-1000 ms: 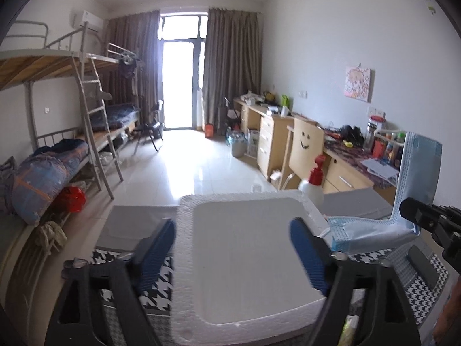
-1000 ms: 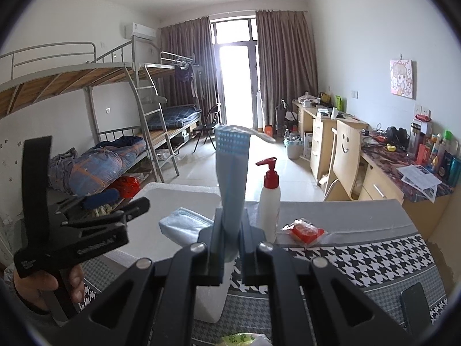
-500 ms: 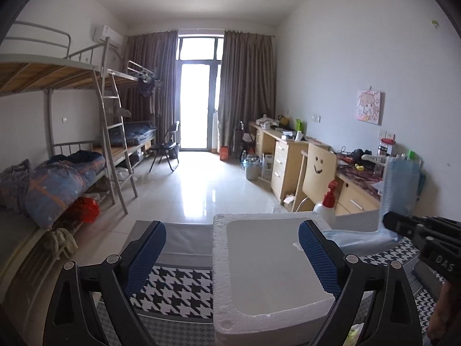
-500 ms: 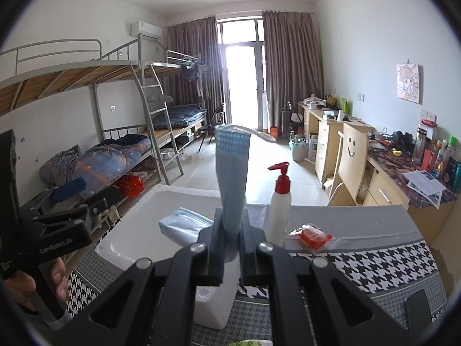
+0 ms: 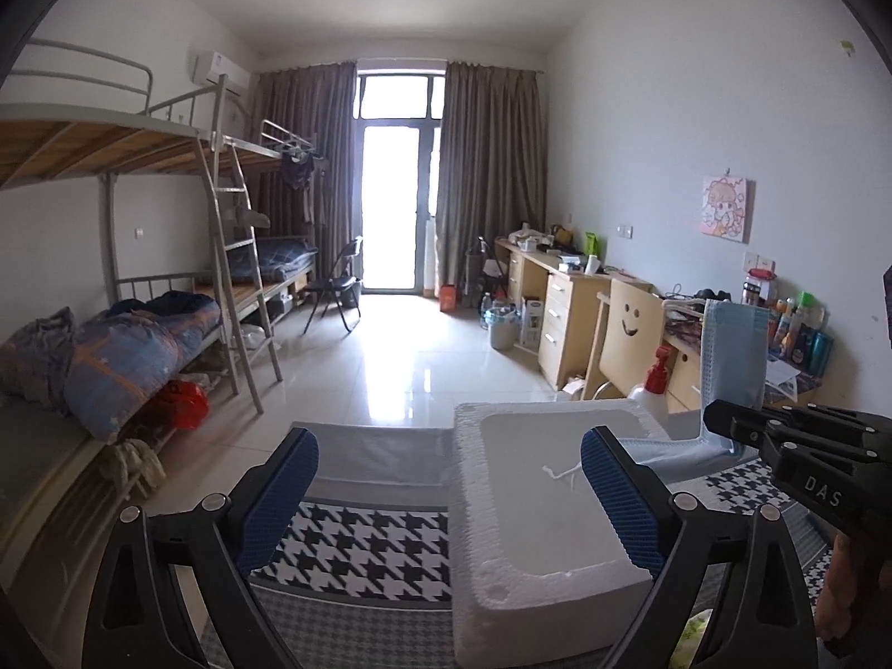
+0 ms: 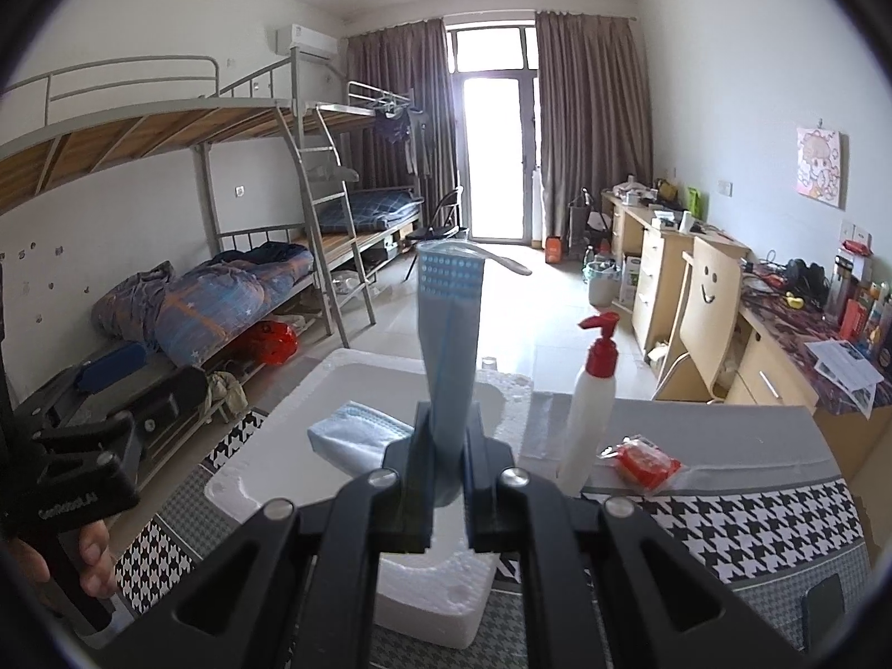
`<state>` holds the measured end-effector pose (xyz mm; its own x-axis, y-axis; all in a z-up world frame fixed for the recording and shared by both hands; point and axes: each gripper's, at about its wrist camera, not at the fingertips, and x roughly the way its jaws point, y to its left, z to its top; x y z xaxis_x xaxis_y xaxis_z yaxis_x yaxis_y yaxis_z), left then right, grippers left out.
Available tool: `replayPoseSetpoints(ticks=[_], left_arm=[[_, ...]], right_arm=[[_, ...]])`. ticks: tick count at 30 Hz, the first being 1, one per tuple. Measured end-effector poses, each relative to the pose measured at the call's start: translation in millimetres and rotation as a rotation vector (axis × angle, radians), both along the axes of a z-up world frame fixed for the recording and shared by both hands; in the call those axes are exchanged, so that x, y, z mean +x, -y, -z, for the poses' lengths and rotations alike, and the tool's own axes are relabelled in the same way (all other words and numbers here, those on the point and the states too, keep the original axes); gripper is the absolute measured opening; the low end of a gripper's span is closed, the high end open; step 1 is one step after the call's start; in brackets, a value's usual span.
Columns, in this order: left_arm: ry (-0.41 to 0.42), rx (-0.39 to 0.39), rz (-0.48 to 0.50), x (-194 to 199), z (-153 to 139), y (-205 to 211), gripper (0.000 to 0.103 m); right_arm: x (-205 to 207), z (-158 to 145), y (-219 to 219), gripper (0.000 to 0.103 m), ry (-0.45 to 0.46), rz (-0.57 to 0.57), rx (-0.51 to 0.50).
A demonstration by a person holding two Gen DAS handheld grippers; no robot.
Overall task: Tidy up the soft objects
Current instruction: 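Lower the blue mask into the foam box and open the right tool, then withdraw both tools from the box back toward the soft pile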
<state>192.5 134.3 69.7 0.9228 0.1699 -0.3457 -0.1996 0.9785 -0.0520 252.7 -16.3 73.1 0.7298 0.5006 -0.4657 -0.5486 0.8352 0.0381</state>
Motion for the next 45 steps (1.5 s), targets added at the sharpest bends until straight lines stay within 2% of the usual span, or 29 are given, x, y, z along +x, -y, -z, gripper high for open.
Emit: replayPoseSetpoints(ticks=[18,19,21,22,23,31,33,35,37,45], left_arm=[[-0.005,-0.012,-0.024,-13,8,-14,0.096],[-0.005,-0.011,-0.024,-12,8,-13,0.096],[-0.004,-0.013,-0.030,-13,8,-14,0.096],[-0.003,-0.016,-0.032,-12,8,-15,0.096],[-0.003,-0.017,-0.032,-12,8,-16,0.096],[-0.011,-0.012,-0.020,-14,8,-11,0.096],[-0.007,-0.008,-0.027,-17,6,-11,0.096],[-0.005,-0.006,-0.030,-18,5,-11,0.096],[0.000,-0.006,-0.033,-21,3,-10,0.096],[0.007,0.009,-0.026,-29,-4,0,0.097]], right_arm=[[16,24,-31,0.012,-0.108,-0.064,-0.066],[18,25,-31,0.018,-0.114,-0.059,-0.072],[18,26,-30,0.037,-0.118,-0.061,-0.071],[18,26,-29,0.054,-0.112,-0.061,-0.067],[18,25,-31,0.064,-0.105,-0.063,-0.066],[11,25,-27,0.066,-0.081,-0.072,-0.073],[8,23,-23,0.074,-0.069,-0.074,-0.061],[2,19,-20,0.092,-0.034,-0.068,-0.057],[-6,15,-17,0.097,0.012,-0.061,-0.056],[-22,9,-6,0.098,0.025,-0.074,-0.036]])
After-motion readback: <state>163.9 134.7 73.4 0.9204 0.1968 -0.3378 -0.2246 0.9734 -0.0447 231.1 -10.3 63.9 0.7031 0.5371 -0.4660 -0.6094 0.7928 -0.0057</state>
